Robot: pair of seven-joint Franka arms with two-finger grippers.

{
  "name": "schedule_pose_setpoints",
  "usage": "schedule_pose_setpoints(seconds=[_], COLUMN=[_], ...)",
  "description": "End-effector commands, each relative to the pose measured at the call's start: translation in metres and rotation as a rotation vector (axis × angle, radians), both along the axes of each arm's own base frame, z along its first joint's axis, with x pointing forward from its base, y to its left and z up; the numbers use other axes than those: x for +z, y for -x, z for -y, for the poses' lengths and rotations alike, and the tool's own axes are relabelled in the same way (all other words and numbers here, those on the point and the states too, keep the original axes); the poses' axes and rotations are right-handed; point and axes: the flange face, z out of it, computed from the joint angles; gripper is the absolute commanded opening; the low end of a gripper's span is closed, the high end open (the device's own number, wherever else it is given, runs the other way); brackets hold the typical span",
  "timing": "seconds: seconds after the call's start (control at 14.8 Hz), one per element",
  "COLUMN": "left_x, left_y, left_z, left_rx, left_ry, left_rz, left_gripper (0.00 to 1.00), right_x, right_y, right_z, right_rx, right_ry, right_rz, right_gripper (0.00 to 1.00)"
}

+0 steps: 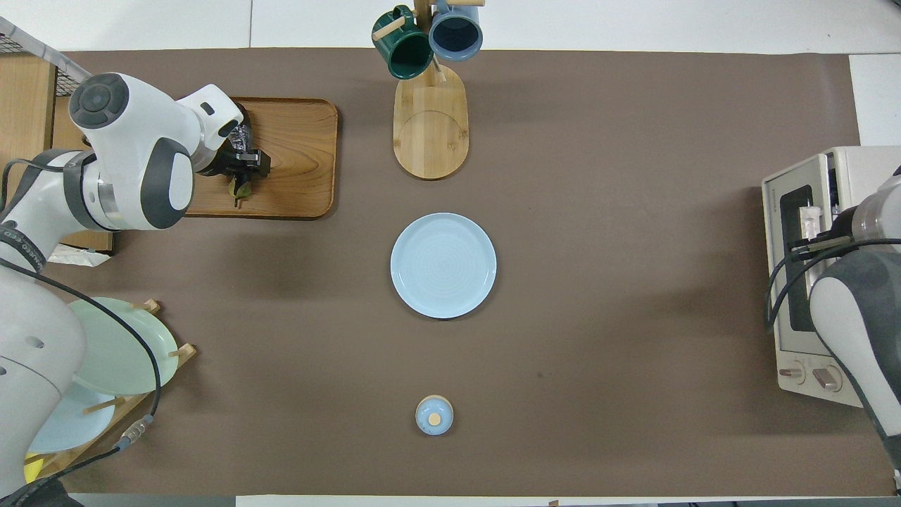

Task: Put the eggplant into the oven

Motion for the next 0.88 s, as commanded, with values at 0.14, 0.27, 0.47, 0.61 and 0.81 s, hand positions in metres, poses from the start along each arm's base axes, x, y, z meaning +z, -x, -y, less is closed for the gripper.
schedule_pose_setpoints(seconds=[0.14, 0.27, 0.47, 0.61, 0.81], left_x=[0.008, 0.008, 0.015, 0.026, 0.052], left_y=[0.000, 0.001, -0.002, -0.007, 0.000], left_z=[-0.002, -0.001, -0.004, -0.003, 0.000], left_rx=[-0.015, -0.015, -0.009, -0.005, 0.020], left_ry=[-0.014, -0.013, -0.009, -0.004, 0.038], left_rz=[-0.004, -0.006, -0.013, -0.026, -0.047], left_gripper=[0.60, 0.56, 0.26, 0.00, 0.00], right_x=[-0.072, -0.086, -0.106, -0.126, -0.136], right_y=[-0.011, -0.013, -0.005, 0.000, -0.001], right_z=[-0.014, -0.035, -0.049, -0.059, -0.067], right_rx=[-0.031, -0.030, -0.041, -0.053, -0.069], right_ry=[-0.027, -0.049, -0.058, -0.067, -0.070], right_rz=[0.007, 0.024, 0.051, 0.073, 0.069], right_gripper=[0.00, 0.00, 0.00, 0.00, 0.00])
